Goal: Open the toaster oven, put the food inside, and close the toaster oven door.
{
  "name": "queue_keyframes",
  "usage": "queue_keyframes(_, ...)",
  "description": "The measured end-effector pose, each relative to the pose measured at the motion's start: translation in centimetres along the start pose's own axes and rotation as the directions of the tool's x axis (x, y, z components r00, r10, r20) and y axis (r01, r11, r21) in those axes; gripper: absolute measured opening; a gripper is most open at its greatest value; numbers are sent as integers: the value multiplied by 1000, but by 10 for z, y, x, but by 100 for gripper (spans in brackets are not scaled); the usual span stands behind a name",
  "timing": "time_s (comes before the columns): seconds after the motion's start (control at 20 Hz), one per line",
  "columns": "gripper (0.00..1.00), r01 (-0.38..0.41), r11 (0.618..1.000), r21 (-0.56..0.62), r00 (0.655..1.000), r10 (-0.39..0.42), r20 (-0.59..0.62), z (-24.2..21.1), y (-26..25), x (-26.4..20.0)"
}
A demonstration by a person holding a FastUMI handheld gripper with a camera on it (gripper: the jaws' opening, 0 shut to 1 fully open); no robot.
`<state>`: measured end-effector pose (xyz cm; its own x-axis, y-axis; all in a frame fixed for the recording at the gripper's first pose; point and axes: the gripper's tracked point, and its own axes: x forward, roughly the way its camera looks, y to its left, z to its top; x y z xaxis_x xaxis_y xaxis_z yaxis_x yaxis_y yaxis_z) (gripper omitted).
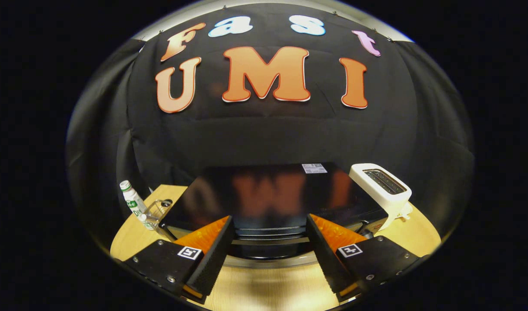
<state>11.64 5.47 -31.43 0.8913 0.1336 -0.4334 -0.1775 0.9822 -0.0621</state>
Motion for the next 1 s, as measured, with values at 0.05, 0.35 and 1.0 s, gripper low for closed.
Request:
queue_keyframes(0.05,99,-1,1000,-9,1000,1,4,2,0,-3)
queue_keyframes(0.35,99,-11,1000,3,1000,11,5,-9,-2,-20)
queue_keyframes(1.0,99,-16,1000,1,994,16,-105,-93,-7,-98)
